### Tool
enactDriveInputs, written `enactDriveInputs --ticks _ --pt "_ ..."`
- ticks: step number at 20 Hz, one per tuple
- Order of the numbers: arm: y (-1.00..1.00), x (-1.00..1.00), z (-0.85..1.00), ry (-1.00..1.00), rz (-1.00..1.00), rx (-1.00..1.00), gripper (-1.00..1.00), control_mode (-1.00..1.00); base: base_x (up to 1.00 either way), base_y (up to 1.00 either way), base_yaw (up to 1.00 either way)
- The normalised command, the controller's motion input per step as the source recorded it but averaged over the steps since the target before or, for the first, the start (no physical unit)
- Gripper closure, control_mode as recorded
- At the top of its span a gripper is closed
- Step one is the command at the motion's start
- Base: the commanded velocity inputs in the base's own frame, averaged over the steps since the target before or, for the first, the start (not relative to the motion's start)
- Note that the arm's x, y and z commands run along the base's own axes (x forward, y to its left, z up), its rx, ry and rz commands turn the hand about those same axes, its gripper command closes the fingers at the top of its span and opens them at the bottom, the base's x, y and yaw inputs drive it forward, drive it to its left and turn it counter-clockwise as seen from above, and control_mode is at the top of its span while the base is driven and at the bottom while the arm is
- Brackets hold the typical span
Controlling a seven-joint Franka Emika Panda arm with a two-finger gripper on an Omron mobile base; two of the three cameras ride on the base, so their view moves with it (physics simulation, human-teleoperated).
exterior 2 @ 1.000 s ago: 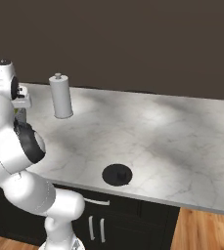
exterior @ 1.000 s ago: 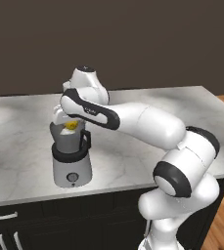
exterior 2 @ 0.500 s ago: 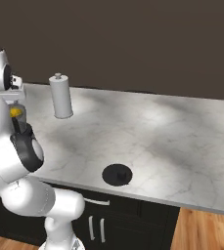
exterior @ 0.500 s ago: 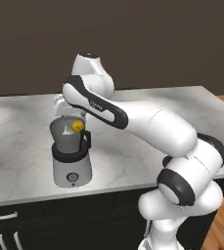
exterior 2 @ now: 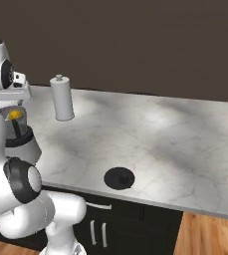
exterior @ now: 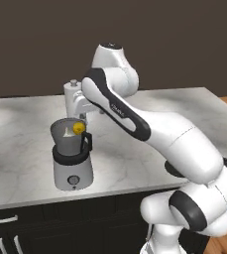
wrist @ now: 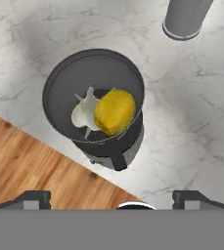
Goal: Grab the garlic and lemon from the fridge, place them in the blender, close the lid, and turn on the blender to create a marinade.
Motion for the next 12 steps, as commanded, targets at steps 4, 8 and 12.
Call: enactDriveInputs --ticks 4,8,12 --pt "-1.0 -0.48 -0.13 -0.01 0.0 -0.04 -1.0 -1.0 0.0 0.0 0.0" --pt "-1.0 -0.44 -0.21 0.0 0.0 -0.08 -1.0 -1.0 0.0 0.0 0.0" --pt "-1.0 -0.42 -0.29 0.0 0.0 -0.09 -1.0 -1.0 0.0 0.0 0.0"
